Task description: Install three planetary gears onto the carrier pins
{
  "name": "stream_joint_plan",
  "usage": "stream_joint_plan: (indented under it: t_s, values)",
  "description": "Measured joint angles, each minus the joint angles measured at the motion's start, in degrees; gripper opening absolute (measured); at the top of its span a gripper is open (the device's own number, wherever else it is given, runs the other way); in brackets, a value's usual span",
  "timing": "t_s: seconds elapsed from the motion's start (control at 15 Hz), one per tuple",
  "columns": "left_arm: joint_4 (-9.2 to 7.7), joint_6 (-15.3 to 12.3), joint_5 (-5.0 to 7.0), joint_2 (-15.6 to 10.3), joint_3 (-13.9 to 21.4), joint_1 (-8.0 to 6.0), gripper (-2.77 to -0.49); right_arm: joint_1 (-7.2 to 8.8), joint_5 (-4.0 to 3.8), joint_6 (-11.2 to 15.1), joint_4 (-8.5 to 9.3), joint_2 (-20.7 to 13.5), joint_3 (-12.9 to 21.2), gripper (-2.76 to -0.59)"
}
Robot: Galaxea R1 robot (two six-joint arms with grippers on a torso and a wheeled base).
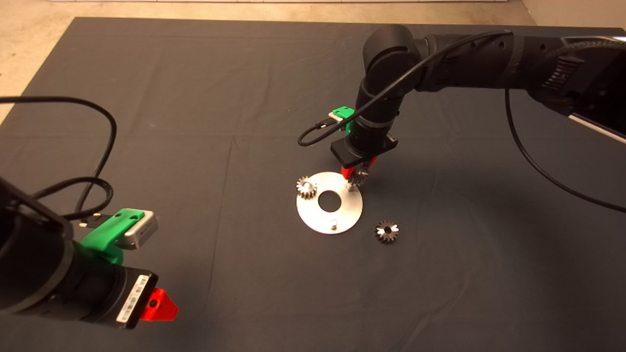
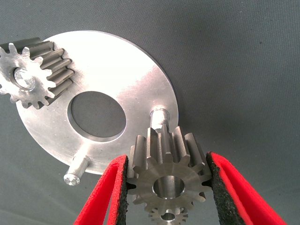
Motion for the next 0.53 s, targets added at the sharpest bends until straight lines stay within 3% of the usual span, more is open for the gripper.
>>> stream_joint_plan:
  t_s: [0.33, 0.53]
  values:
    - [-0.71, 0.0, 0.00, -0.6, 0.0, 0.00, -0.79, -1.34, 0.02, -0.2, -0.02, 0.1, 0.1, -2.31]
    - [-1.27, 0.0, 0.00, -1.1, 0.0, 0.00, -0.79, -1.36, 0.05, -0.5, -0.01, 0.1, 0.1, -2.31]
